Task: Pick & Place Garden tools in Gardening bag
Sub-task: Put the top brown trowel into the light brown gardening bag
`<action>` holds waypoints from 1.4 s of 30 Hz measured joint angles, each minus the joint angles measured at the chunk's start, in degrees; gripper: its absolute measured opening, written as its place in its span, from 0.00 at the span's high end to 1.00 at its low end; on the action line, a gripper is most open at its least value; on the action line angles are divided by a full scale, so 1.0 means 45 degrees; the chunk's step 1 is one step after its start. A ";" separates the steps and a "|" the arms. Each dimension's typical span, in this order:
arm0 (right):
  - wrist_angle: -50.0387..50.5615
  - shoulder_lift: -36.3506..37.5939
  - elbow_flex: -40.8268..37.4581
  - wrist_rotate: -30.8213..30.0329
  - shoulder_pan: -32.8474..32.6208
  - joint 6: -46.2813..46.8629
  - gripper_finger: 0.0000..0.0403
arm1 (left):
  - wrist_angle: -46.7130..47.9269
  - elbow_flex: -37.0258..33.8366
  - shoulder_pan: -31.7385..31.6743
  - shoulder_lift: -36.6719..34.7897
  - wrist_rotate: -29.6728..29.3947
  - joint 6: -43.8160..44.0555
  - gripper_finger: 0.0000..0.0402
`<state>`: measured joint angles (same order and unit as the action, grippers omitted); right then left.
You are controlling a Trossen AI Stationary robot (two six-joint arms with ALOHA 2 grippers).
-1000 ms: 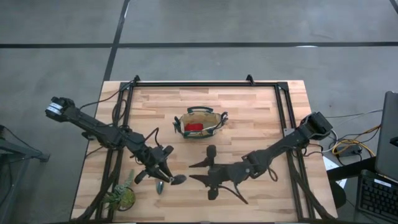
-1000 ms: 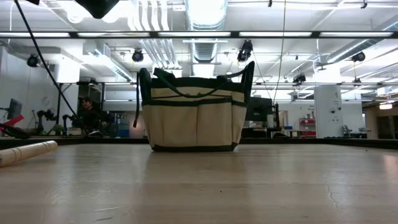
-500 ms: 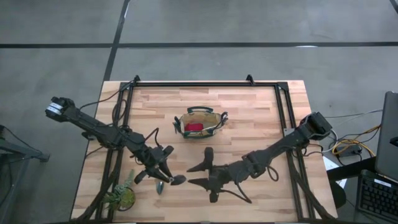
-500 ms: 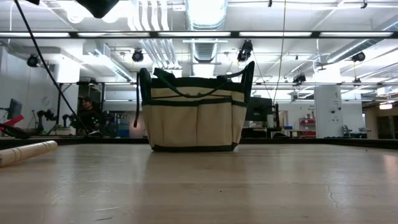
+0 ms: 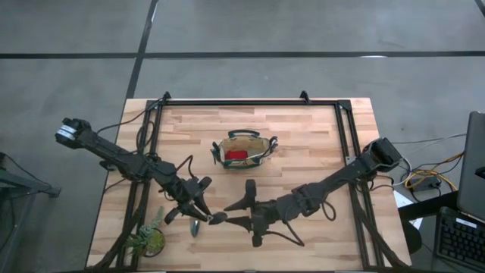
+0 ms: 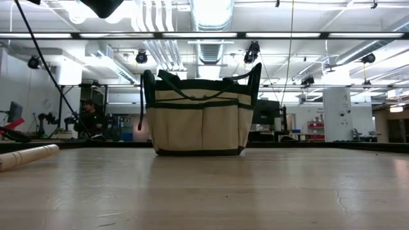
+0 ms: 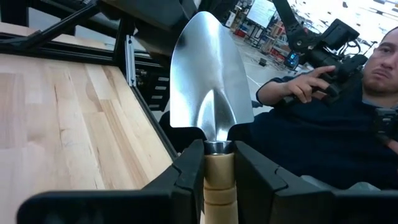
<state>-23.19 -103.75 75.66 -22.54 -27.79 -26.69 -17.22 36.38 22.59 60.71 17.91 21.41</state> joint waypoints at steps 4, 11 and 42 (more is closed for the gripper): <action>-0.0056 -0.0383 0.0362 0.0026 0.0010 -0.0189 0.66 | -0.0052 0.0000 0.0000 0.0000 0.0000 -0.0010 0.81; -0.0059 -0.0715 0.0831 0.0017 0.0019 -0.0685 0.71 | -0.0075 0.0000 0.0000 0.0000 0.0000 -0.0005 0.81; 0.1905 -0.0611 0.0806 -0.0142 -0.0015 0.1396 0.98 | 0.0103 -0.0019 -0.0019 0.0031 -0.2323 -0.0106 0.62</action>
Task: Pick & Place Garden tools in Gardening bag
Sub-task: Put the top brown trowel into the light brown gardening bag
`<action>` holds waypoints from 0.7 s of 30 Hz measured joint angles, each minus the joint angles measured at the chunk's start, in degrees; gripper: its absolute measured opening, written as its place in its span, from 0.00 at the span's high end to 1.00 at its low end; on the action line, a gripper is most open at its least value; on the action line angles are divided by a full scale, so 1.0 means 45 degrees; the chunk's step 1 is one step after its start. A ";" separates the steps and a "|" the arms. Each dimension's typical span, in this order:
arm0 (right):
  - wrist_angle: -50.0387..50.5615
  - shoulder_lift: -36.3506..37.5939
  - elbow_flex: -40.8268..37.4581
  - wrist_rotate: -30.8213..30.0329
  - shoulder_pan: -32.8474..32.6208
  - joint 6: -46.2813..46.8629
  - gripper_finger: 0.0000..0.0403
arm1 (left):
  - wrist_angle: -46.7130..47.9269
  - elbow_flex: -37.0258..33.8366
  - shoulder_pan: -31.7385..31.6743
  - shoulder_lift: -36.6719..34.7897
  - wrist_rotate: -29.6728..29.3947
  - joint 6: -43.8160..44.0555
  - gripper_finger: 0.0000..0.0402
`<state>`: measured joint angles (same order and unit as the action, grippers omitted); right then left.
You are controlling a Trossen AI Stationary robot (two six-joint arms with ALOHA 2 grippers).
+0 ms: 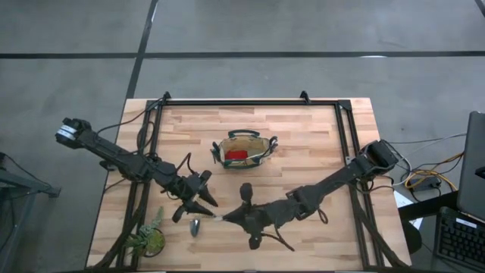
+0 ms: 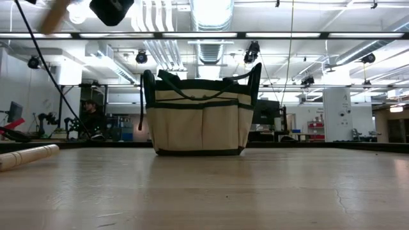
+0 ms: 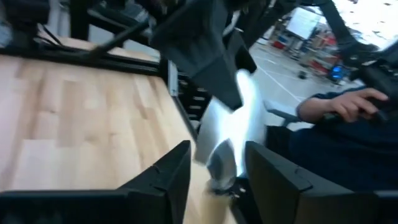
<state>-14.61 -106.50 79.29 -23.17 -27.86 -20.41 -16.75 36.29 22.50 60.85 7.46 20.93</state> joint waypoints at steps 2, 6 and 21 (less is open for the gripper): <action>0.0595 0.0001 0.0016 -0.0552 -0.0010 0.0355 0.98 | 0.0007 0.0000 -0.0007 -0.0037 -0.0411 -0.0343 0.58; 0.1874 0.0079 0.0024 -0.1901 0.0013 0.1201 0.98 | 0.0012 0.0000 -0.0005 -0.0116 -0.0939 -0.0776 0.54; 0.4818 0.0650 0.0039 -0.4669 0.1076 0.2829 0.98 | 0.0058 0.0000 -0.0005 -0.0128 -0.1029 -0.0967 0.53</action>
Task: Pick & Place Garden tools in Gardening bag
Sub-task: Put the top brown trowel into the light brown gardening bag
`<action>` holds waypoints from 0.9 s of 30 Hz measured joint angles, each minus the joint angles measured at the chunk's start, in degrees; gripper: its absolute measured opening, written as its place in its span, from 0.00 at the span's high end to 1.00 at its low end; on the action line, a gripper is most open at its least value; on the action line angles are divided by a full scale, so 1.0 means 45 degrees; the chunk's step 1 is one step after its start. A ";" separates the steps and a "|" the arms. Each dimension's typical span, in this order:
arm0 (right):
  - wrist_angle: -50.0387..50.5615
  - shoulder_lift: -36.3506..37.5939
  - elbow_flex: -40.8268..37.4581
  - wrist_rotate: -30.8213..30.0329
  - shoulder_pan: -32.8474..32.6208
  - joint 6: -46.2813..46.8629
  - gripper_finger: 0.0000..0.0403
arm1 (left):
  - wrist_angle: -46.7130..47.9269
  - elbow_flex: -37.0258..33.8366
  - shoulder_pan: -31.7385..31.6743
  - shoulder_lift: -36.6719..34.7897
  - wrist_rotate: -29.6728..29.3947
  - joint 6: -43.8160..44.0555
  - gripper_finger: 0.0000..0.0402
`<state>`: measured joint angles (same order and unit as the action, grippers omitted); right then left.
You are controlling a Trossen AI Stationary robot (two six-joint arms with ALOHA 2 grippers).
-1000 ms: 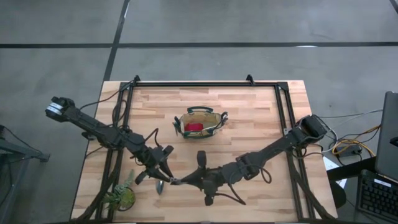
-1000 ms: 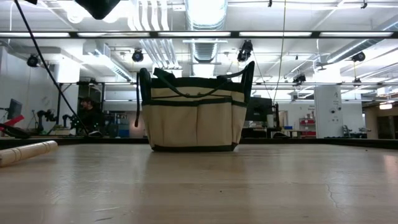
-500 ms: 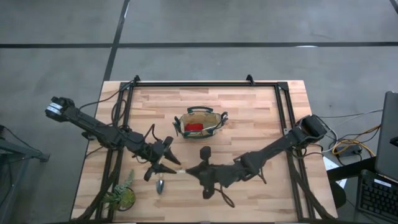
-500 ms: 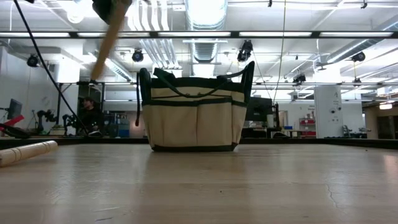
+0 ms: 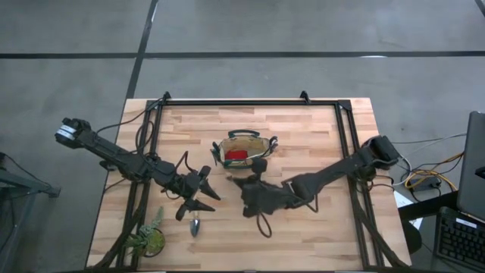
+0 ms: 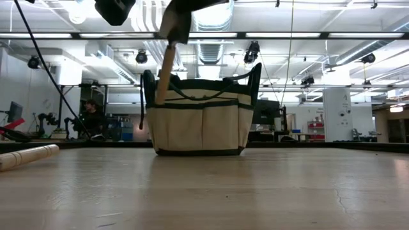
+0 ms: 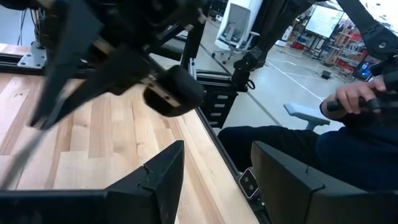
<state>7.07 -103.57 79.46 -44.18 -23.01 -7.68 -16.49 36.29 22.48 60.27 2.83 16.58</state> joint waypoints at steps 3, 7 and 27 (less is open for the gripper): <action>0.0398 0.0083 0.0005 0.0016 0.0332 -0.0114 0.98 | 0.0077 0.0000 0.0004 0.0000 0.0005 0.0005 0.53; 0.0991 0.0131 0.0005 0.0019 0.0690 0.0111 0.98 | 0.0189 0.0000 0.0005 0.0000 0.0005 0.0010 0.53; 0.1420 0.0761 -0.0027 -0.0158 0.0794 0.0388 0.98 | 0.0384 0.0000 0.0005 0.0000 -0.0029 0.0000 0.53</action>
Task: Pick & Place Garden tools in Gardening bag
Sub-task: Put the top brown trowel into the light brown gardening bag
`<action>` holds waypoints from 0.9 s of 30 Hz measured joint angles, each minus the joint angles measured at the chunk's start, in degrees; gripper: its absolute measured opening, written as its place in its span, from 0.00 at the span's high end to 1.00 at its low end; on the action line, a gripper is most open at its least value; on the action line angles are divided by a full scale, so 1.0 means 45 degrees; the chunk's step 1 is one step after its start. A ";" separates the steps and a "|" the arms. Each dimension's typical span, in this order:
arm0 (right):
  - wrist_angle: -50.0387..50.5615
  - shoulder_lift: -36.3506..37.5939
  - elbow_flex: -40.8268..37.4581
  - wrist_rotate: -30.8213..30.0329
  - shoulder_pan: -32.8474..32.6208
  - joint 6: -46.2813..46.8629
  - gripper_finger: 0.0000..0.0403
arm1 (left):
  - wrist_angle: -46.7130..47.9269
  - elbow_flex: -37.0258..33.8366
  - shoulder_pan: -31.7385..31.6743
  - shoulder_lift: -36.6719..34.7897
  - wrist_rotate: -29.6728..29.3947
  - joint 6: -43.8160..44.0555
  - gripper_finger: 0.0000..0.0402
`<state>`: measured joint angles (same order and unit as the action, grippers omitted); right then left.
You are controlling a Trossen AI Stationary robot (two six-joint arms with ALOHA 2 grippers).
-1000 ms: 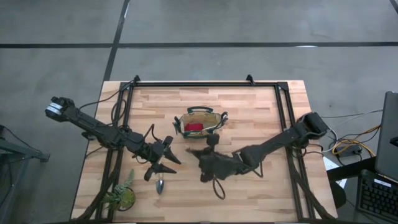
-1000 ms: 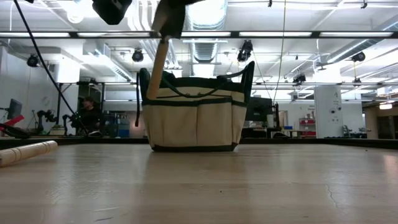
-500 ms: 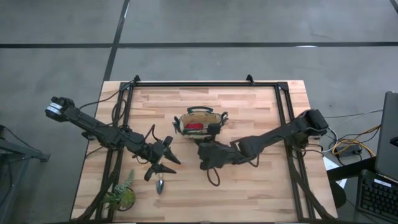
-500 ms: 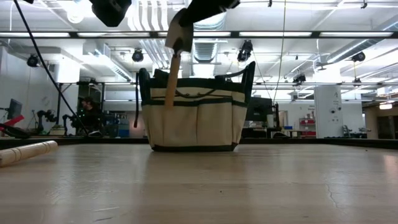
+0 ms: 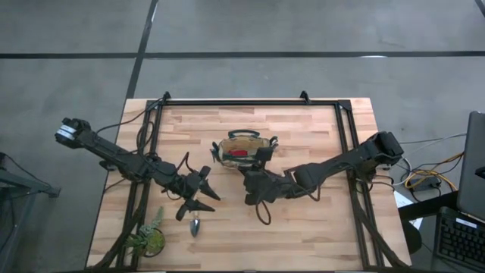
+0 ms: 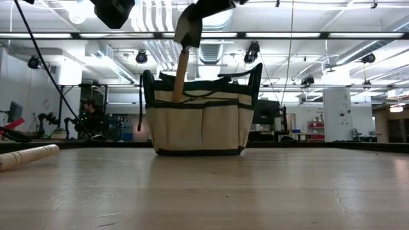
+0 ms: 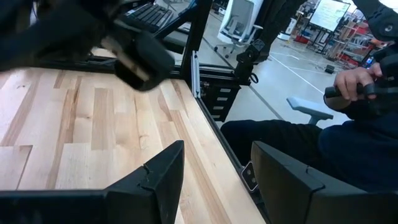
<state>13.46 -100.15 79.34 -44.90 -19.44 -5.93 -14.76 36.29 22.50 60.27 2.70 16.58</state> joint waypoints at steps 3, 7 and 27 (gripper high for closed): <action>0.0079 -0.0046 -0.0075 0.0365 0.0000 0.0101 0.98 | 0.0000 0.0000 0.0000 0.0000 -0.0005 0.0005 0.53; 0.0019 -0.0032 -0.0076 0.0699 0.0029 0.0435 0.98 | 0.0005 0.0000 0.0000 0.0005 -0.0005 -0.0001 0.53; 0.0010 -0.0825 -0.0254 0.1442 0.0937 0.0458 0.98 | 0.0186 0.0005 0.0003 0.0074 -0.0160 0.0011 0.53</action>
<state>13.50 -103.86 78.19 -38.41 -15.23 -3.87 -13.93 36.32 22.51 60.60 1.98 16.63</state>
